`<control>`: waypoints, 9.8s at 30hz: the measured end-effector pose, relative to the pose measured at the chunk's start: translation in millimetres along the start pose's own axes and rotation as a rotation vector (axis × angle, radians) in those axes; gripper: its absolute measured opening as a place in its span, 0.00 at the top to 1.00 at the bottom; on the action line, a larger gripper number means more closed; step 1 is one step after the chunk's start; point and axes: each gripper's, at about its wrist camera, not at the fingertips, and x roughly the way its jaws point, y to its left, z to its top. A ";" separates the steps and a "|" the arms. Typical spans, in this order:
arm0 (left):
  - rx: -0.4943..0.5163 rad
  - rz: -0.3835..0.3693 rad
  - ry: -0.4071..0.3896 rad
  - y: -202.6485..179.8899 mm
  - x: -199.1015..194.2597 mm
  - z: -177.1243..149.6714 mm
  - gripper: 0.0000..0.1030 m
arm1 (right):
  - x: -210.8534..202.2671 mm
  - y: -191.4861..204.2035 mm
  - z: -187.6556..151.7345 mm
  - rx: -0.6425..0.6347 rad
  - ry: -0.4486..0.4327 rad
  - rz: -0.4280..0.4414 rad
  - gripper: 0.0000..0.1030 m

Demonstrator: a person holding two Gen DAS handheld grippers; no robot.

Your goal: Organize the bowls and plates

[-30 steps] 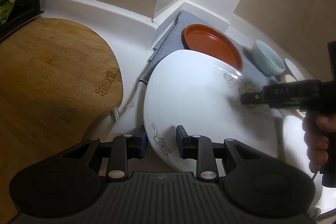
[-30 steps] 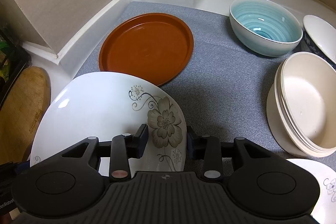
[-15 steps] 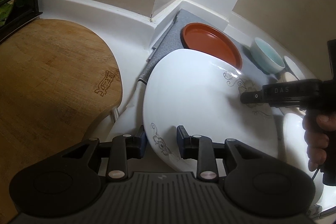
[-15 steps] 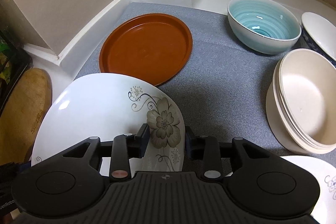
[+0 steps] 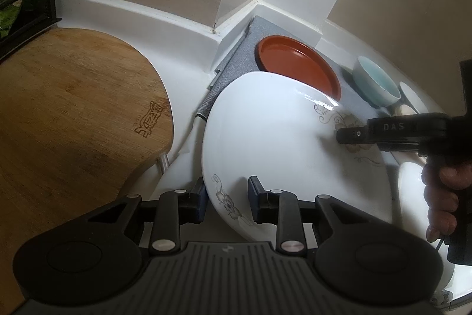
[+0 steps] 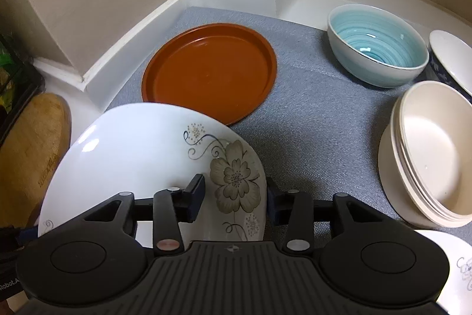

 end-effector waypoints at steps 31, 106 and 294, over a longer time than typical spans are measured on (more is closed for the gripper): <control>0.065 0.016 -0.097 -10.1 -23.8 -7.1 0.68 | -25.6 -9.2 -20.6 0.058 -0.099 0.038 0.75; 0.503 -0.253 -0.069 -145.8 -31.3 -53.9 0.69 | -138.6 -133.8 -170.6 0.477 -0.333 -0.158 0.76; 0.023 -0.054 0.091 -11.0 -7.9 -7.0 0.84 | -98.6 24.5 -42.3 -0.140 -0.100 0.072 0.70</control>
